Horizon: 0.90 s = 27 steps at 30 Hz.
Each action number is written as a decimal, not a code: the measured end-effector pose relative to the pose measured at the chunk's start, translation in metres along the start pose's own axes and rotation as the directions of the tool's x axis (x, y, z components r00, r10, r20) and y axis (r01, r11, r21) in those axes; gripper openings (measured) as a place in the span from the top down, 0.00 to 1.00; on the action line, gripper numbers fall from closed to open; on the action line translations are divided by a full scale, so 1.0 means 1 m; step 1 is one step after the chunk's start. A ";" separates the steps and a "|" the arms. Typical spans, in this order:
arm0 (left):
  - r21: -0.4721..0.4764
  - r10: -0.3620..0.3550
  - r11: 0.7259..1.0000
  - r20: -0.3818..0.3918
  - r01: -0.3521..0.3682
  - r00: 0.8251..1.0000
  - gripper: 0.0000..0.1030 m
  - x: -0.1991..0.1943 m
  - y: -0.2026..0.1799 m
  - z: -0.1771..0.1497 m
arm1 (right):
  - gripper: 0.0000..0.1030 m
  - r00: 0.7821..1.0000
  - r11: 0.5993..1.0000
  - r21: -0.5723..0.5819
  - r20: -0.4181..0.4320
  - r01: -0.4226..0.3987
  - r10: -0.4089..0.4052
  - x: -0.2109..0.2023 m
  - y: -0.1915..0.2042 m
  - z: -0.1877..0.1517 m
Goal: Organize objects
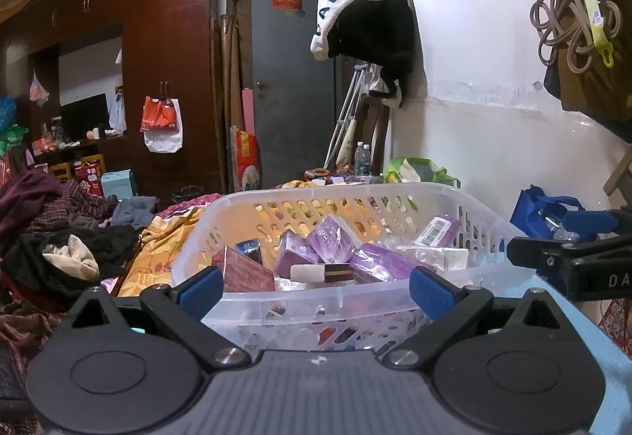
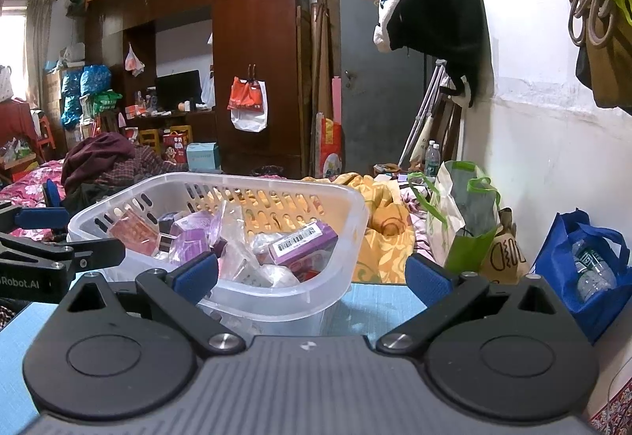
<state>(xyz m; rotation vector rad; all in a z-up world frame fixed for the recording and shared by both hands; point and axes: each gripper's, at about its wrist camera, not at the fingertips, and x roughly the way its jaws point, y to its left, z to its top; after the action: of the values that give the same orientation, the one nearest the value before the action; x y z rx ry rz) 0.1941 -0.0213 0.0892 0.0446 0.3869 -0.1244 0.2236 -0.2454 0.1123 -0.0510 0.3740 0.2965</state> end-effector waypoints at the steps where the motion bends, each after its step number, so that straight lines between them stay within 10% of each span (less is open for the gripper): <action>1: -0.001 0.001 1.000 0.000 -0.001 1.000 0.02 0.000 0.000 0.000 | 0.00 1.000 1.000 -0.001 -0.001 0.000 0.000 0.000 0.000 0.000; 27: -0.012 0.010 1.000 -0.004 -0.011 1.000 0.02 0.000 0.001 -0.003 | 0.00 1.000 1.000 -0.011 -0.002 -0.001 0.001 0.000 0.001 -0.002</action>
<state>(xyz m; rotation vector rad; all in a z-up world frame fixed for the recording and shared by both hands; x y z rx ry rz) 0.1931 -0.0201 0.0861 0.0347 0.3910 -0.1116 0.2222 -0.2448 0.1107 -0.0614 0.3740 0.2997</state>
